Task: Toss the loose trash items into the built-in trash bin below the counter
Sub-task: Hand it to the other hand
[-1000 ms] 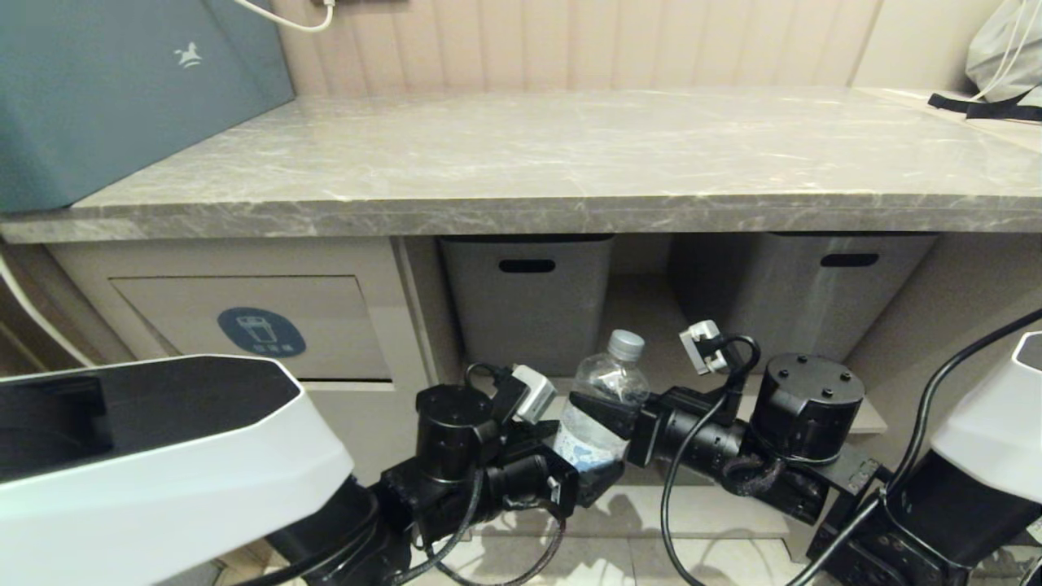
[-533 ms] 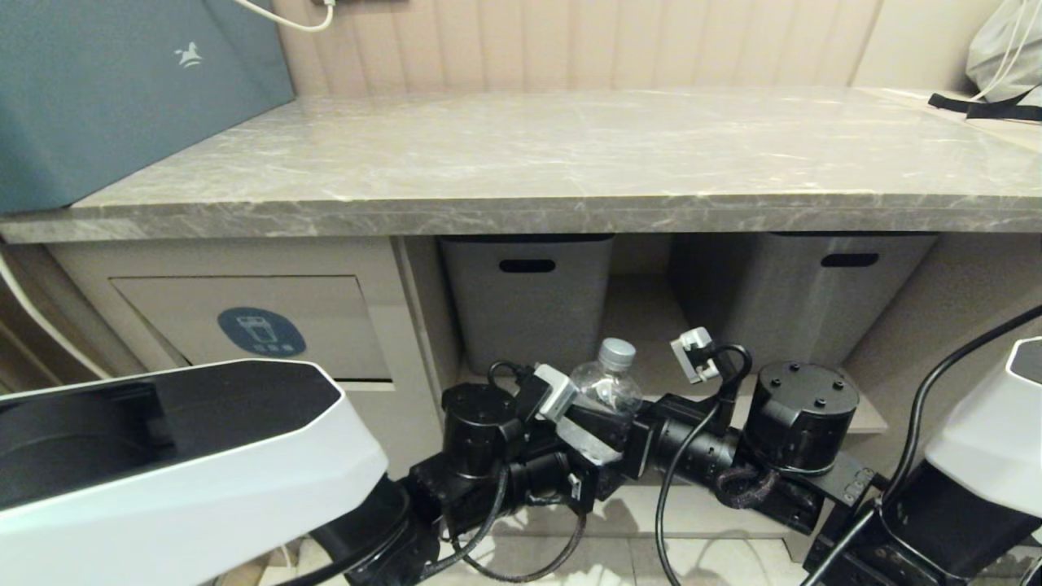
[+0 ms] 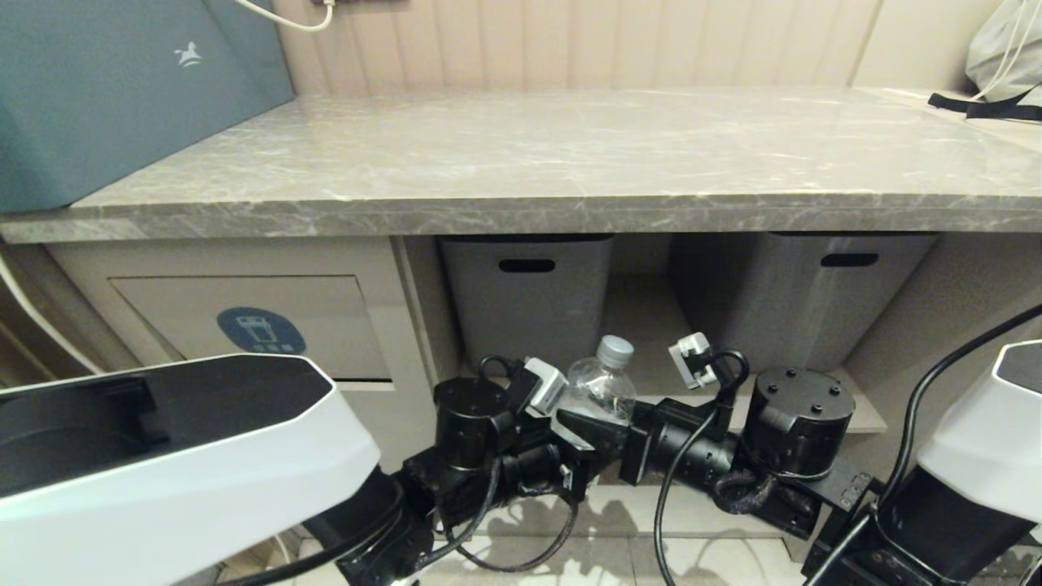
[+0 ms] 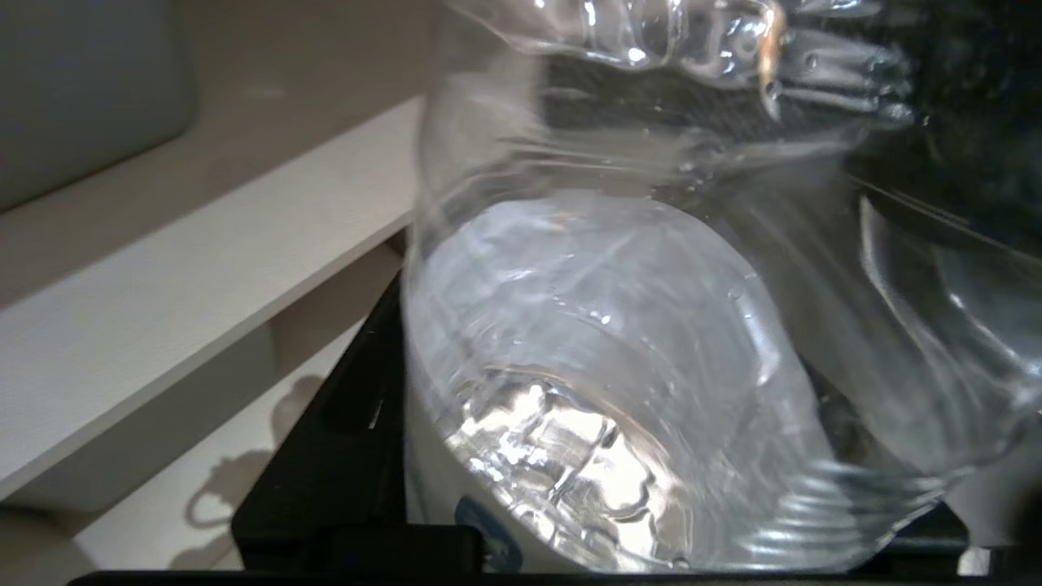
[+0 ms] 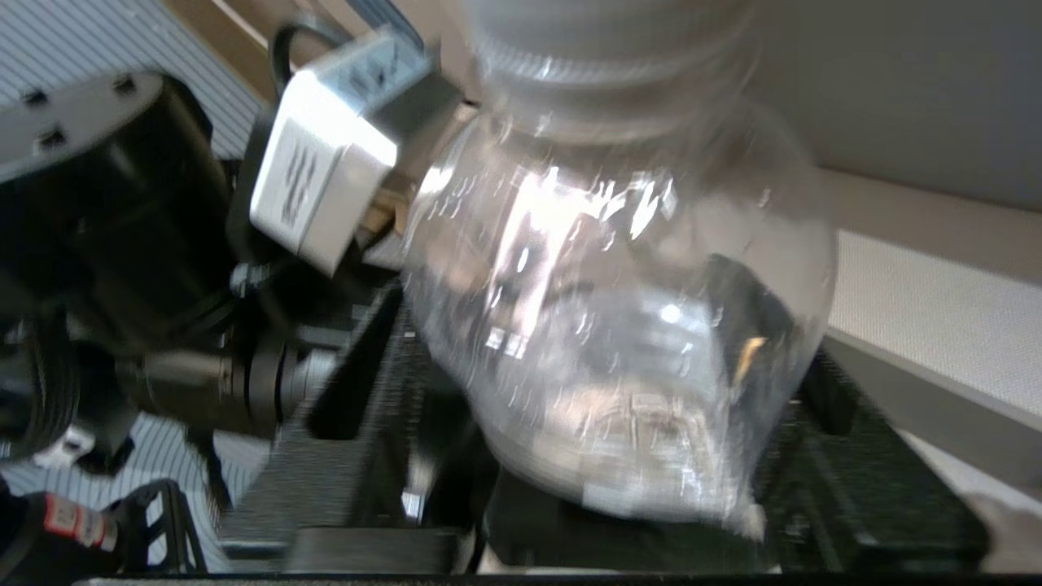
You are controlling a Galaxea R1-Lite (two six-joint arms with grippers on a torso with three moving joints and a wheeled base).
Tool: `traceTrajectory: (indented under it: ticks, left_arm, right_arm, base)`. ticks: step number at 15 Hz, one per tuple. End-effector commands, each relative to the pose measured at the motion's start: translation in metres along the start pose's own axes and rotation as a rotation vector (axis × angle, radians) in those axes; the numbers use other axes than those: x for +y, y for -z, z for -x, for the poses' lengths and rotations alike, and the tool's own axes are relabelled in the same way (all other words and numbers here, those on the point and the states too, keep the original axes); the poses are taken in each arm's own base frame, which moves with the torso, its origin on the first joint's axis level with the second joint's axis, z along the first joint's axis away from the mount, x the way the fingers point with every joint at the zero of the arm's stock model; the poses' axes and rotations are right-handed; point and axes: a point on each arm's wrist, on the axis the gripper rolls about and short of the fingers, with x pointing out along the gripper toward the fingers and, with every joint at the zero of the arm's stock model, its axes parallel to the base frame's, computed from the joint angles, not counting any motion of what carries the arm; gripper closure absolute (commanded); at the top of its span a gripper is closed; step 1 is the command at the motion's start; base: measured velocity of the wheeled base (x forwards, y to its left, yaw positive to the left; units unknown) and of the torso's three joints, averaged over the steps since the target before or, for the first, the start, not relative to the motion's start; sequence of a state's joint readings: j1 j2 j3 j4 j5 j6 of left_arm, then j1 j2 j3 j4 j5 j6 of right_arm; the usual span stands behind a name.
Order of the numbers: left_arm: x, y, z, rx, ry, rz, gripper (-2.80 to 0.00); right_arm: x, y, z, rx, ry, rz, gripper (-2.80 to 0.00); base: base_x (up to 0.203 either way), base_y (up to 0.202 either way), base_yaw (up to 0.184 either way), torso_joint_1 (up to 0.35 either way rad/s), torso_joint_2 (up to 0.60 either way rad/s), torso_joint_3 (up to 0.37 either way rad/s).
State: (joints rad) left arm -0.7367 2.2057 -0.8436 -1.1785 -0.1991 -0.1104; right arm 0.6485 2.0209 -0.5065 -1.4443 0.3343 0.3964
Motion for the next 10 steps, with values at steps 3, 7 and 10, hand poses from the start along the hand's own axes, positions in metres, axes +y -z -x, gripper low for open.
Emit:
traceTrajectory:
  ticks: [3, 7, 10]
  left_arm:
    - [-0.001, -0.004, 0.008, -0.007, -0.002, 0.002, 0.0]
    - [0.01, -0.005, 0.018, -0.002, -0.036, 0.012, 0.0]
    - [0.015, -0.004, 0.027, 0.011, -0.057, 0.019, 0.0]
  right_arm:
    - [-0.001, 0.002, 0.001, 0.003, 0.004, -0.003, -2.8]
    - [0.0, 0.001, 0.007, -0.001, 0.025, -0.003, -2.8]
    - [-0.002, 0.006, 0.016, -0.004, 0.051, -0.006, -2.8]
  base:
    - [0.0, 0.0, 0.0, 0.0, 0.0, 0.0]
    - [0.0, 0.0, 0.0, 0.0, 0.0, 0.0]
    - [0.0, 0.0, 0.0, 0.0, 0.0, 0.0]
